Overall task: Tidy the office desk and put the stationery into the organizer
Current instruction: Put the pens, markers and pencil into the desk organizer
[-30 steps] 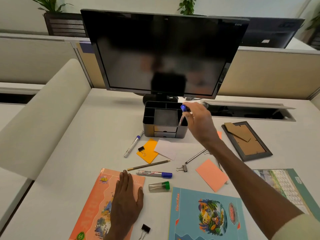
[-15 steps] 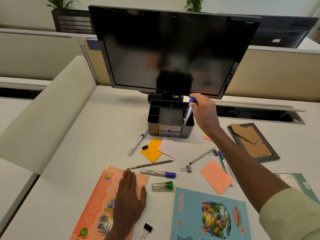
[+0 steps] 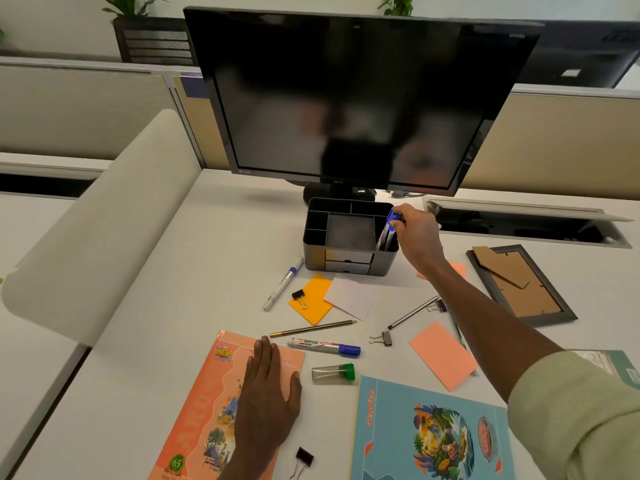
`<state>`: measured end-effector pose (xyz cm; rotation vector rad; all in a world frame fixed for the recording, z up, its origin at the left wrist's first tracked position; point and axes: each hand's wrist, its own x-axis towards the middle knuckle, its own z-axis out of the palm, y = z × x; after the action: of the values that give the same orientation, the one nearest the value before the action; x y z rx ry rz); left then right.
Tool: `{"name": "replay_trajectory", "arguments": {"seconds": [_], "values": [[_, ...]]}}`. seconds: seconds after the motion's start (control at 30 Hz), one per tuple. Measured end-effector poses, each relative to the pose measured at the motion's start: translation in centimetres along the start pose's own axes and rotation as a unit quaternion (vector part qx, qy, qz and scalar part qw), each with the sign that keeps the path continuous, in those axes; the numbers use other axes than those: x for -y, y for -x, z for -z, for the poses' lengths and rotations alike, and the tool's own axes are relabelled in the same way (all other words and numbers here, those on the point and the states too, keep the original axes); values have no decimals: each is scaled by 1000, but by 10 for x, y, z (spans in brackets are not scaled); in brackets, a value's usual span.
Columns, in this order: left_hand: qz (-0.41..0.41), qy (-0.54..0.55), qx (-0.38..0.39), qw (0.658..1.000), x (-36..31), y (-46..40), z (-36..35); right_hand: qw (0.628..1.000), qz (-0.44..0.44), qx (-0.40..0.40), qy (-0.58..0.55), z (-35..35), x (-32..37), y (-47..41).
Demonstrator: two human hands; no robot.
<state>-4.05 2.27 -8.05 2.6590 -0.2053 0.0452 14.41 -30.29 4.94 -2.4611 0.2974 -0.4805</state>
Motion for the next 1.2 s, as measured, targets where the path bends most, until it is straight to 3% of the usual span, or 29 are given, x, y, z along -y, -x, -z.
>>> {"name": "replay_trajectory", "arguments": {"seconds": [0.43,0.73,0.9,1.2], "values": [[0,-4,4,1000,1,0,-1,992,-3,48,119,-7,-13,-13],[-3,2,4,1000,1,0,-1,995,-40,26,92,5,-30,11],[-5,-1,3,1000,-1,0,1,992,-94,67,55,15,-53,38],[0,5,1,1000,-6,1,5,984,-131,66,102,37,-87,82]]}}
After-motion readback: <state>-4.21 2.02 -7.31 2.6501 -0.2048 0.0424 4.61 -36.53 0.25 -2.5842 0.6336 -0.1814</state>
